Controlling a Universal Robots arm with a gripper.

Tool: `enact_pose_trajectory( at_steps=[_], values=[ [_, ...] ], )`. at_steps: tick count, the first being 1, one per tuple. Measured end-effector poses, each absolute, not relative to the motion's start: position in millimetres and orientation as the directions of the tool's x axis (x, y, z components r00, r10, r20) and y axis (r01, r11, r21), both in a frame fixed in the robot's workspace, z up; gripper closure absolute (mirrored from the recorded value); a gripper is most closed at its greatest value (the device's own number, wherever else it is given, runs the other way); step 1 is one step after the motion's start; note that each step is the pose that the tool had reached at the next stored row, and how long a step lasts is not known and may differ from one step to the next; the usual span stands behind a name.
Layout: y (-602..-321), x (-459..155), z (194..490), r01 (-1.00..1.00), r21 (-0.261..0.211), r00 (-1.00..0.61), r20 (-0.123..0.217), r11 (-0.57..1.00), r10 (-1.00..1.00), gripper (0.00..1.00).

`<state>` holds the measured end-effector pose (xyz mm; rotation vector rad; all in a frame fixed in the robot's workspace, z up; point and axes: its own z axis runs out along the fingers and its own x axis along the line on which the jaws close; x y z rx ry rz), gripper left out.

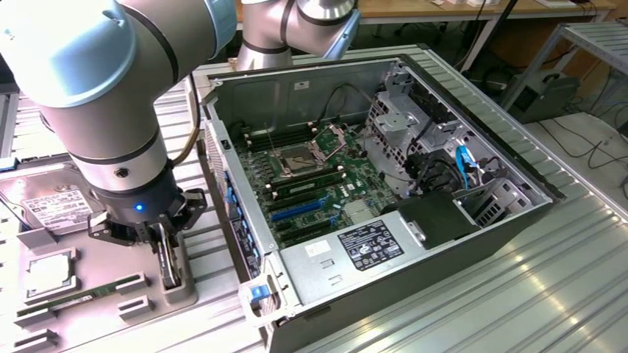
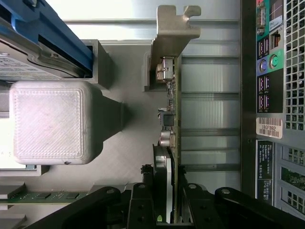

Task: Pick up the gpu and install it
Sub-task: 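Pick up the gpu and move the gpu toward the slot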

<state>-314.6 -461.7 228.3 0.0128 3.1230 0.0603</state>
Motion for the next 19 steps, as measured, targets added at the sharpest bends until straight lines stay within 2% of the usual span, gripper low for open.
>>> enact_pose_trajectory(
  at_steps=[19],
  values=[
    [-461.7, -314.6, 244.2, 0.008, 0.042, -1.000, -0.018, 0.999, 0.009, 0.72]
  ],
)
